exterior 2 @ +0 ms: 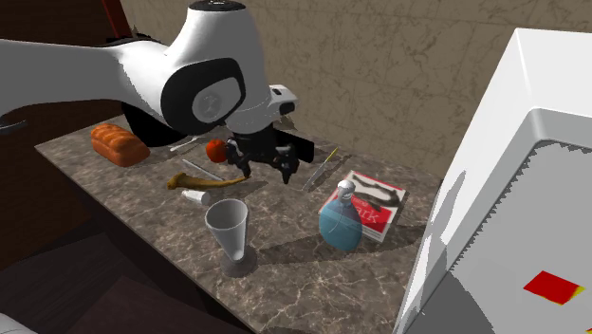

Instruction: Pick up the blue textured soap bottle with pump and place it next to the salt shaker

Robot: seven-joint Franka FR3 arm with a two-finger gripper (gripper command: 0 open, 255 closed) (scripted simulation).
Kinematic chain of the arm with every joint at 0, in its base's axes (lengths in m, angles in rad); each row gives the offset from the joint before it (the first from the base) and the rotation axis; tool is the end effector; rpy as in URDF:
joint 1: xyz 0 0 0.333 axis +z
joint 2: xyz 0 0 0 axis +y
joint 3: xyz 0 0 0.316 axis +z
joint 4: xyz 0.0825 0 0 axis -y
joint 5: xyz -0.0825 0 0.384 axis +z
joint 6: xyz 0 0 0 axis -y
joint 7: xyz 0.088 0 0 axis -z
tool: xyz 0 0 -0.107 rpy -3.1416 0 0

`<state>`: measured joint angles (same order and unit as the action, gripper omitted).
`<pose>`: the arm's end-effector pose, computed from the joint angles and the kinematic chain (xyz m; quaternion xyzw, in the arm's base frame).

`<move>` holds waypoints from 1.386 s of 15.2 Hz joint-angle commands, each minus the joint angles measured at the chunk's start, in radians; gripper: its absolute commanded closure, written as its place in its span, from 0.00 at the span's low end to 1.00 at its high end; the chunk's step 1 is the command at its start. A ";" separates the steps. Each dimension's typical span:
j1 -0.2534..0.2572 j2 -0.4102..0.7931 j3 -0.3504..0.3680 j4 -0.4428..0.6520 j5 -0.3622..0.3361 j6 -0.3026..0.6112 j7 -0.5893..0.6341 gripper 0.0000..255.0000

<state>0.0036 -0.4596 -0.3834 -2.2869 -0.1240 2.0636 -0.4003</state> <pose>0.4035 -0.1874 0.5353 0.9932 0.0432 0.1068 0.0143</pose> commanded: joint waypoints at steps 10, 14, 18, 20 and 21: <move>0.043 0.399 -0.232 0.241 0.242 0.157 -0.394 0.00; 0.007 0.582 -0.265 0.379 0.410 0.157 -0.562 0.00; -0.024 0.659 -0.253 0.424 0.478 0.168 -0.619 0.00; -0.028 0.677 -0.248 0.419 0.494 0.186 -0.630 0.00; -0.029 0.686 -0.245 0.417 0.503 0.195 -0.635 0.00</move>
<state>-0.0239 0.2161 -0.6314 -1.8702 0.3694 2.2502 -1.0300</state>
